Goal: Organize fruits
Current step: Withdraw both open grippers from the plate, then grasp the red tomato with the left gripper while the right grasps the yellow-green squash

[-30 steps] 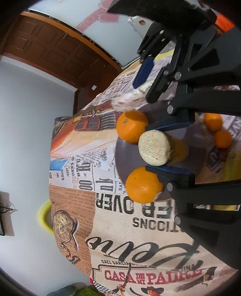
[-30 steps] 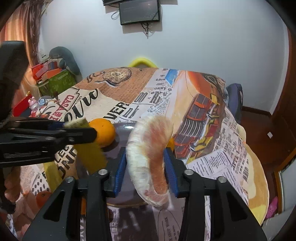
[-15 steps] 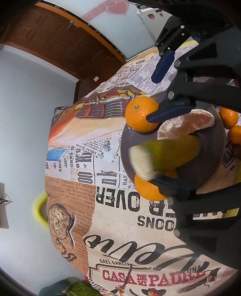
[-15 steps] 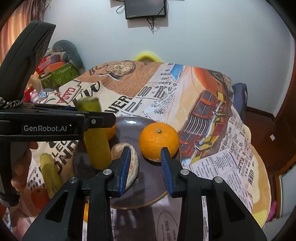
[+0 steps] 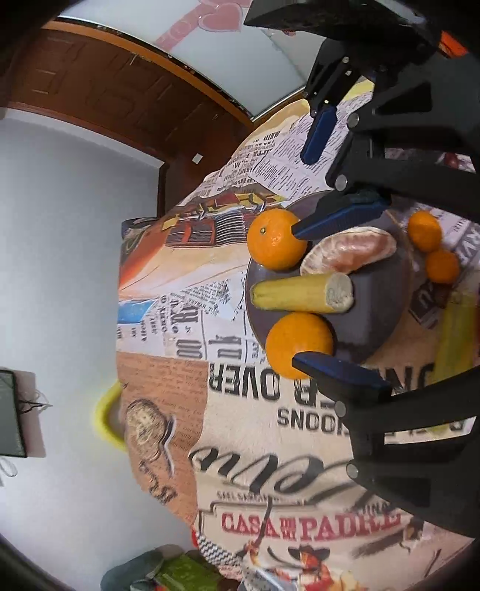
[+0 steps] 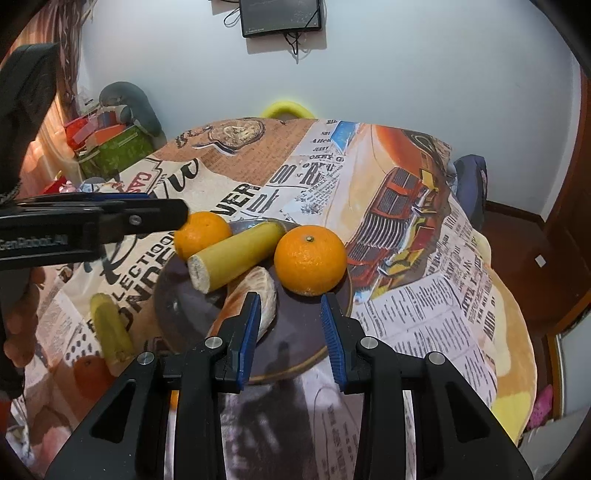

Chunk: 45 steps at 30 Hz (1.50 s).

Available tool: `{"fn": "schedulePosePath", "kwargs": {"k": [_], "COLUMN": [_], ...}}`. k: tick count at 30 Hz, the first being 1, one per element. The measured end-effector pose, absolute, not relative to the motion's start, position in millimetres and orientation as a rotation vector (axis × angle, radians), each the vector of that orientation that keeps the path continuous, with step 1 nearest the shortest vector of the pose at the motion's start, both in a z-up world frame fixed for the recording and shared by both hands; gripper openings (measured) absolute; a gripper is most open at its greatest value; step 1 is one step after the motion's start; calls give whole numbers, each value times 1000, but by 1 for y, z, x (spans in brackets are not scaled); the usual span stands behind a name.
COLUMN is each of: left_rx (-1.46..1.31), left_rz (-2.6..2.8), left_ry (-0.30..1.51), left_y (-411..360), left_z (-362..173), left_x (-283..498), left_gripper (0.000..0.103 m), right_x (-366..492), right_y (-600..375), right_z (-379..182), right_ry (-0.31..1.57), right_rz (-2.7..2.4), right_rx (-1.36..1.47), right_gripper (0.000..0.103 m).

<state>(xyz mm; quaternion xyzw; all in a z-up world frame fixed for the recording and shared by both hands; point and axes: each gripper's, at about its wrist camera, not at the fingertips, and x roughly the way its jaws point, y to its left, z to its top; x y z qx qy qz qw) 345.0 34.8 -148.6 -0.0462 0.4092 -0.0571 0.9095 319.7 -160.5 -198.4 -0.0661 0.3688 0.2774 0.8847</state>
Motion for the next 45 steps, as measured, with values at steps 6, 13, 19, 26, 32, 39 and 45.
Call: {"fn": "schedulePosePath", "kwargs": {"k": [6,13,19,26,32,39,45], "left_rx": [-106,-109,-110,-165,-141,-129,-169], "left_rz": [-94,-69,-61,-84,-62,-79,-55], "left_ry": [812,835,904,1019,1050,1031,994], "left_y": [53,71,75,65,51,50,81], "left_z": [-127,-130,-156,-204,-228,-229,-219], "left_x": [306,263,237,219,217,215,201], "left_gripper": [62,64,64,64,64,48,47], "right_x": [296,269,249,231,223,220,219], "right_y": [-163,-155,-150,-148,-149,-139,-113], "right_z": [-181,-168,-168,-174,-182,-189,-194], "right_ry": [739,719,725,746,778,808,825], "right_rz": [578,593,600,602,605,617,653], "right_rx": [-138,-153,-155,-172,-178,-195,-243], "right_gripper": [40,43,49,52,53,53,53]}}
